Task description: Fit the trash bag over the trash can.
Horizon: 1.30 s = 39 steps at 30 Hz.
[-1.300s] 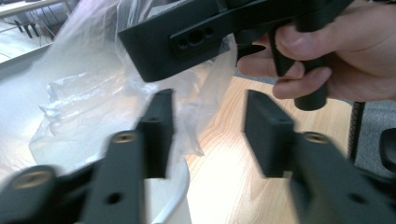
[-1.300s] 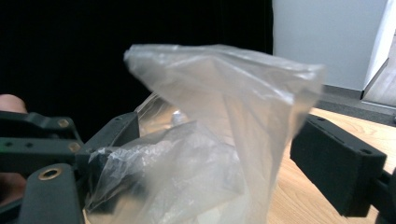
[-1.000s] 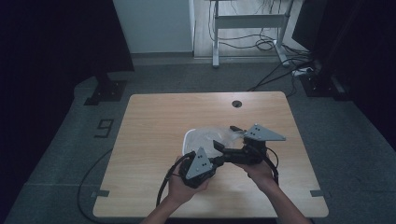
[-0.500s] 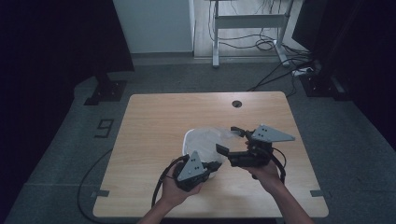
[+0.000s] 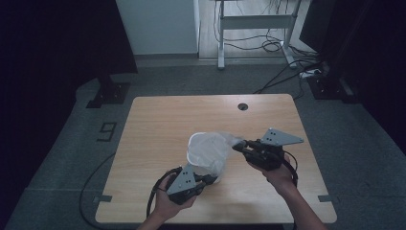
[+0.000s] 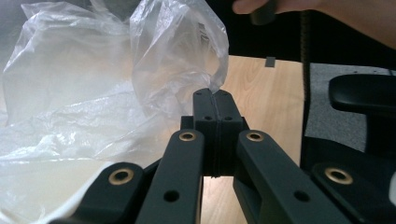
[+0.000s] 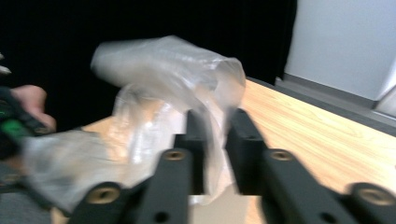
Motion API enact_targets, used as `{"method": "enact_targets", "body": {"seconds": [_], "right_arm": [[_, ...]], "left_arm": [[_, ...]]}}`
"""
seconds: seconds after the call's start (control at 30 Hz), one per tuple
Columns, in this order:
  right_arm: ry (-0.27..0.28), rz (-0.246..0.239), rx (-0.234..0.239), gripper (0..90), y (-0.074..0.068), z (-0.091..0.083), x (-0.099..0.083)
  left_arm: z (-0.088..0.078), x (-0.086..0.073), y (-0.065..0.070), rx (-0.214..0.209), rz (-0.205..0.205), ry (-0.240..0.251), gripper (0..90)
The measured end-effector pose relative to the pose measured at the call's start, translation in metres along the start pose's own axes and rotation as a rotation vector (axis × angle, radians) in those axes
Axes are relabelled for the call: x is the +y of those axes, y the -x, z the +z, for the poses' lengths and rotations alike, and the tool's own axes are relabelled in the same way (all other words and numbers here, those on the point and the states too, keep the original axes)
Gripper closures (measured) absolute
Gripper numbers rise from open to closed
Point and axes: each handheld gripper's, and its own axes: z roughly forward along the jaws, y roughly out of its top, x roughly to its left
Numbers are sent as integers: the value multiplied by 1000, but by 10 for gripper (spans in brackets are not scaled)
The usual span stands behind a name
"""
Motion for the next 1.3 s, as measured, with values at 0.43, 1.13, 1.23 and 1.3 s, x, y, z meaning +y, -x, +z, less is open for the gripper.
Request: {"method": "enact_targets", "body": {"seconds": [0.43,1.13,1.23,1.3], "right_arm": [[-8,101,-119,888,33,22,-1],[25,44,-67,884,36,24,3],[30,22,-57,883,32,26,3],[30,6,-51,879,30,27,3]], "left_arm": [[-27,-26,1,-50,-25,-1,900],[-69,-18,-35,122,-155,164,410],[-62,-7,-54,122,-205,156,394],[-54,1,-64,127,-235,133,392]]}}
